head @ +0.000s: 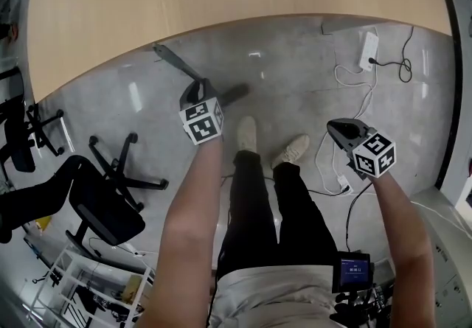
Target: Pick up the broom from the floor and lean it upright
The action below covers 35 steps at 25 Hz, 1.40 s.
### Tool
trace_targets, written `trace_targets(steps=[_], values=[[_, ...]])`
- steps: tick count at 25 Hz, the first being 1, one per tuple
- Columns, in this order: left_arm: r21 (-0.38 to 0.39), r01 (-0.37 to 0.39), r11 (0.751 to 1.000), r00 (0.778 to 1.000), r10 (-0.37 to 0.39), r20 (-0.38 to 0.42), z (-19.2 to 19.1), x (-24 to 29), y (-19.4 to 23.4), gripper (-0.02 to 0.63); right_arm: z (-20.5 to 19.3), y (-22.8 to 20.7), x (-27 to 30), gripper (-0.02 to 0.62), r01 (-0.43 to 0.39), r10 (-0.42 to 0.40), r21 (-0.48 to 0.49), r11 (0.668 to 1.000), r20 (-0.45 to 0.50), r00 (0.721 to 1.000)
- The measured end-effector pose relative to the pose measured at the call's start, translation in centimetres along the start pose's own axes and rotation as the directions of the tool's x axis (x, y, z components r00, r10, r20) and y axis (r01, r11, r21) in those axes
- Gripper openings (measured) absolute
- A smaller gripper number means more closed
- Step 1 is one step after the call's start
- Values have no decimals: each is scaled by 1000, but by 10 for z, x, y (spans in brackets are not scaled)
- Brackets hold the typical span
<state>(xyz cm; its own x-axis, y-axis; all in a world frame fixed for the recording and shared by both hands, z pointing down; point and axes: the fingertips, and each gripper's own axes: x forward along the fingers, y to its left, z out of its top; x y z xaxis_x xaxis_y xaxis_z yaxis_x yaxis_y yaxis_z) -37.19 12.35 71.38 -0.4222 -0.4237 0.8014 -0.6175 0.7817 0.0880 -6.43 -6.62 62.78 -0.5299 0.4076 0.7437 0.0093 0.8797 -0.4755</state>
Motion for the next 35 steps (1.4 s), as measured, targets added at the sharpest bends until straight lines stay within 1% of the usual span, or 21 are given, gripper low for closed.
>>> trace_targets(steps=[2,4,8,11,15,20,27,32,35], values=[[-23,4,1000,1000,-4,12,3,2,0,77,5,-4,-2,18,10,-10,-8,1000,1,1000],[-29,5,1000,1000,-5,17,3,3,-1,77,8,-8,-4,17,18,-18,-14,1000,5,1000],[-15,-2,1000,1000,3,15,1,2,2,80,10,-13,-6,18,27,-27,-8,1000,7,1000],[0,6,1000,1000,-6,17,2,2,-2,88,13,-18,-8,18,34,-34,-8,999,11,999],[15,23,1000,1000,-23,21,4,1,-8,114,14,-18,-8,18,33,-33,-16,999,8,999],[37,19,999,999,-20,26,6,3,-12,141,13,-21,-9,18,40,-40,-17,999,11,999],[50,10,999,999,-11,33,9,-1,-3,149,6,-21,-14,18,66,-66,-20,998,3,998],[74,46,996,998,-49,35,1,-29,-2,149,6,-13,-34,18,87,-87,-36,996,-5,996],[104,101,989,994,-105,28,-4,-56,-9,147,13,-10,-55,18,114,-114,-34,993,13,993]])
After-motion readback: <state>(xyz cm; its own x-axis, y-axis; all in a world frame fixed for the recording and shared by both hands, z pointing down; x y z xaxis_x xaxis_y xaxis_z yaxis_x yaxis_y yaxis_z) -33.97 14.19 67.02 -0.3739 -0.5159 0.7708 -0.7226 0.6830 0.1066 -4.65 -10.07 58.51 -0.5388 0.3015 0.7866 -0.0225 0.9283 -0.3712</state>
